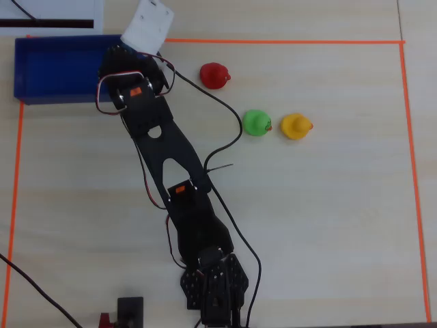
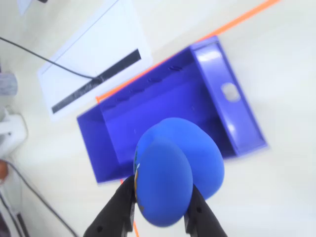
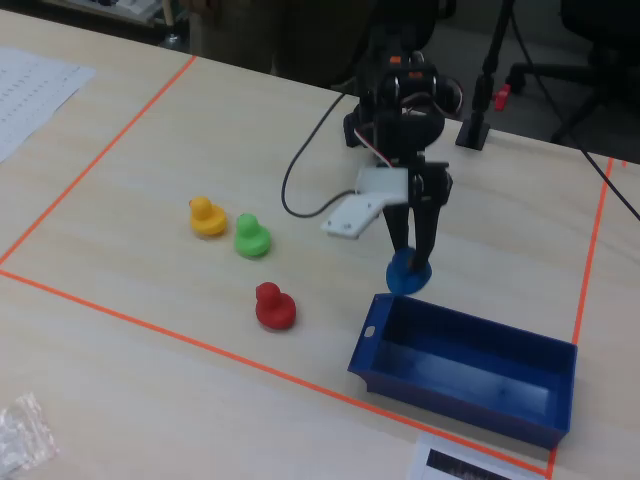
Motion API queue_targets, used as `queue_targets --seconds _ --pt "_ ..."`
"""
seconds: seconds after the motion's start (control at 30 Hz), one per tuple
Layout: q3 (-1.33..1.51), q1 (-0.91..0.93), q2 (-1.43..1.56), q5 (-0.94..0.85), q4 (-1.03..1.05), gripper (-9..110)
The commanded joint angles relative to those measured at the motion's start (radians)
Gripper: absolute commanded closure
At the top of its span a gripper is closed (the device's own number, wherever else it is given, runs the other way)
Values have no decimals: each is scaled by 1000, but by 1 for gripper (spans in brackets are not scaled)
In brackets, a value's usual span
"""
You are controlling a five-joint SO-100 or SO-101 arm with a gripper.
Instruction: Grasp blue duck and put it into box.
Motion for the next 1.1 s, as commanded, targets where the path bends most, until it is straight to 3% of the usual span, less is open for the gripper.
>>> queue_targets --seconds 0.0,0.33,0.5,0.6,0.73,0.87,1.07 --pt "-89 -6 -75 14 -129 101" --pt "-126 -48 -287 17 -238 98" --pt "-75 -101 -293 -23 -209 75" --pt "-71 -107 -272 -49 -152 67" --pt "120 -86 -60 -72 -117 76" --pt "545 -44 344 -110 -170 101" --pt "1289 83 1039 -247 -357 101"
